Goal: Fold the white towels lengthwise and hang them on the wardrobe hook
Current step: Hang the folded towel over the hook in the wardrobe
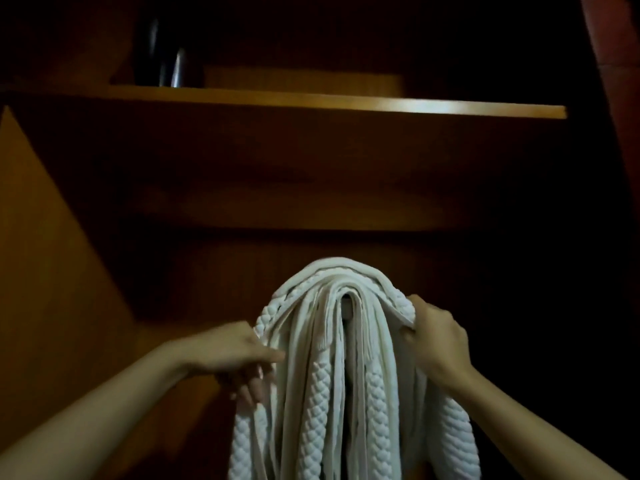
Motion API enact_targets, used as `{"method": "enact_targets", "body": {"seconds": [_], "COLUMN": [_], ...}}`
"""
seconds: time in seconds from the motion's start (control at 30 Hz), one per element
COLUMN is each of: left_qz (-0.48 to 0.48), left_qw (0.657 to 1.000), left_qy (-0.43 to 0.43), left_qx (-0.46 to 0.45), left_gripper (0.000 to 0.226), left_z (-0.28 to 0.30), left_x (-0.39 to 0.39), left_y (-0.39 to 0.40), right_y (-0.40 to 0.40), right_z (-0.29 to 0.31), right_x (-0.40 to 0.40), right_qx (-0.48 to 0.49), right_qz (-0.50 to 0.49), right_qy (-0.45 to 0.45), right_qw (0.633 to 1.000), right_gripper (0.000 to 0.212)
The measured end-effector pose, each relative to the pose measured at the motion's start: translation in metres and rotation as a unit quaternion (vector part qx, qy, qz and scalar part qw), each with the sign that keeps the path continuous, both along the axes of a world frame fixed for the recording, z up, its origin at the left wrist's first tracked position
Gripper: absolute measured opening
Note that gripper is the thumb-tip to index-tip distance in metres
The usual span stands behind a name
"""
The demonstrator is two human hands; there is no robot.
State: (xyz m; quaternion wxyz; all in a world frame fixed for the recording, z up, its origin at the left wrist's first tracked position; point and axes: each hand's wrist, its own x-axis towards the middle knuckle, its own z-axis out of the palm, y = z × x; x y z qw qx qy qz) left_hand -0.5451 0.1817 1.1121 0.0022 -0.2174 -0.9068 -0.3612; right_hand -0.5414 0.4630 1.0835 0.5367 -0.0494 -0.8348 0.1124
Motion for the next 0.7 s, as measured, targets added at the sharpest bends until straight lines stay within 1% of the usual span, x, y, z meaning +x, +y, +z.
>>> {"method": "enact_targets", "body": {"seconds": [0.03, 0.07, 0.1, 0.13, 0.17, 0.2, 0.23, 0.27, 0.3, 0.33, 0.37, 0.4, 0.47, 0.57, 0.67, 0.7], "left_qz": [0.052, 0.143, 0.225, 0.254, 0.24, 0.214, 0.175, 0.125, 0.079, 0.046, 0.033, 0.027, 0.03, 0.031, -0.012, -0.029], "left_qw": [0.993, 0.962, 0.918, 0.894, 0.899, 0.921, 0.944, 0.957, 0.958, 0.955, 0.95, 0.947, 0.936, 0.924, 0.902, 0.893], "left_qy": [0.096, 0.215, 0.311, 0.362, 0.367, 0.326, 0.272, 0.243, 0.247, 0.254, 0.244, 0.219, 0.182, 0.164, 0.13, 0.125], "left_qx": [-0.042, -0.094, -0.103, -0.072, -0.023, 0.024, 0.069, 0.098, 0.119, 0.149, 0.192, 0.231, 0.299, 0.343, 0.412, 0.432], "left_gripper": [0.041, 0.048, 0.05, 0.046, 0.043, 0.055, 0.075, 0.084, 0.076, 0.059, 0.044, 0.038, 0.035, 0.03, 0.033, 0.034], "left_z": [-0.006, -0.013, -0.019, -0.026, -0.035, -0.041, -0.049, -0.056, -0.062, -0.069, -0.077, -0.083, -0.095, -0.103, -0.107, -0.11], "left_x": [-0.006, -0.009, -0.011, -0.011, -0.015, -0.018, -0.025, -0.032, -0.037, -0.039, -0.039, -0.04, -0.043, -0.046, -0.038, -0.035], "left_y": [-0.004, -0.005, -0.005, 0.0, 0.005, 0.007, 0.01, 0.013, 0.017, 0.022, 0.027, 0.032, 0.038, 0.048, 0.054, 0.054], "right_y": [0.002, 0.002, 0.003, 0.002, 0.002, 0.002, 0.002, 0.001, 0.003, 0.003, 0.001, -0.003, -0.015, -0.026, -0.02, -0.019], "right_z": [-0.002, -0.003, -0.003, -0.003, -0.004, -0.003, -0.003, -0.003, -0.005, -0.008, -0.014, -0.022, -0.039, -0.057, -0.064, -0.066], "right_x": [0.0, 0.001, 0.003, 0.005, 0.008, 0.012, 0.016, 0.021, 0.025, 0.029, 0.032, 0.032, 0.024, 0.003, -0.01, -0.011], "right_qx": [-0.015, -0.034, -0.059, -0.08, -0.094, -0.102, -0.103, -0.098, -0.094, -0.092, -0.094, -0.096, -0.125, -0.141, -0.16, -0.171], "right_qz": [0.01, 0.025, 0.037, 0.053, 0.064, 0.07, 0.065, 0.052, 0.038, 0.033, 0.033, 0.042, 0.081, 0.173, 0.282, 0.304], "right_qy": [-0.002, 0.003, 0.002, 0.009, 0.002, 0.002, 0.0, 0.006, 0.014, 0.031, 0.045, 0.055, 0.047, 0.035, 0.003, -0.007], "right_qw": [1.0, 0.999, 0.998, 0.995, 0.994, 0.992, 0.993, 0.994, 0.995, 0.995, 0.994, 0.993, 0.988, 0.974, 0.946, 0.937], "right_gripper": [0.016, 0.015, 0.014, 0.015, 0.016, 0.017, 0.016, 0.014, 0.012, 0.011, 0.016, 0.022, 0.027, 0.031, 0.032, 0.034]}}
